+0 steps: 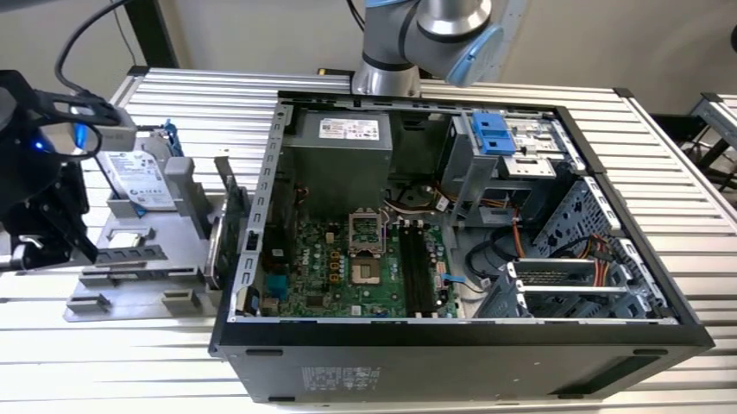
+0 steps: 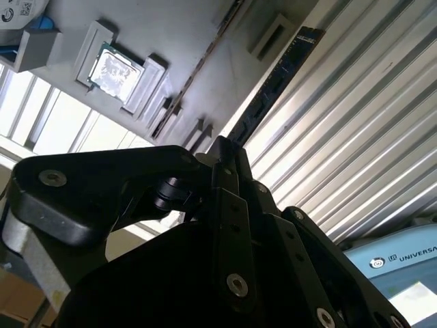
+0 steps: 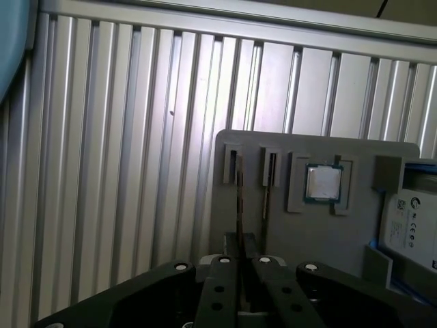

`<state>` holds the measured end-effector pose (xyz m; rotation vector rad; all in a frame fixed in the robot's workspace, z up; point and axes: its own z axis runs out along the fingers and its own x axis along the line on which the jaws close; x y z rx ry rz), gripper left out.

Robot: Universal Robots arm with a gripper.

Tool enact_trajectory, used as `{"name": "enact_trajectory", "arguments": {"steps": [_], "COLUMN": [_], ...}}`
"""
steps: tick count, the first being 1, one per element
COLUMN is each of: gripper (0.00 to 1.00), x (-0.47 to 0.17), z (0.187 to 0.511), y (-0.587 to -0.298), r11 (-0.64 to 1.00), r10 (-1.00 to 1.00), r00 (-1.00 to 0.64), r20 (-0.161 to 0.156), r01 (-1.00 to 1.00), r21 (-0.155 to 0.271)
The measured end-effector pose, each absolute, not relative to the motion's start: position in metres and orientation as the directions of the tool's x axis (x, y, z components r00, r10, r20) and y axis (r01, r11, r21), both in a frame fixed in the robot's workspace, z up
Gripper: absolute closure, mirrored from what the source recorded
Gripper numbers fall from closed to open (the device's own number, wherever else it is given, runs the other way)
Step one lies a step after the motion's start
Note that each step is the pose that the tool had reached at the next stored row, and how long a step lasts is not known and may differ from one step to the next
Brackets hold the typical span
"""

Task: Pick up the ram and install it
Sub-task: 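Pick up the ram and move it above insertion slot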

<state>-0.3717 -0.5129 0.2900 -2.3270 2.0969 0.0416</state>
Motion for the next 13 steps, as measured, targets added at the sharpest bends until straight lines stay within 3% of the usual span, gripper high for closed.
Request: {"name": "enact_trajectory", "arguments": {"steps": [13], "gripper": [1.0], "x": [-0.3717], "z": [0.299], "y": [-0.5129], "r11": [-0.104], "r10": [-0.994], "r00": [0.104], "r20": [-0.026], "r01": [-0.995], "r21": [0.011]}}
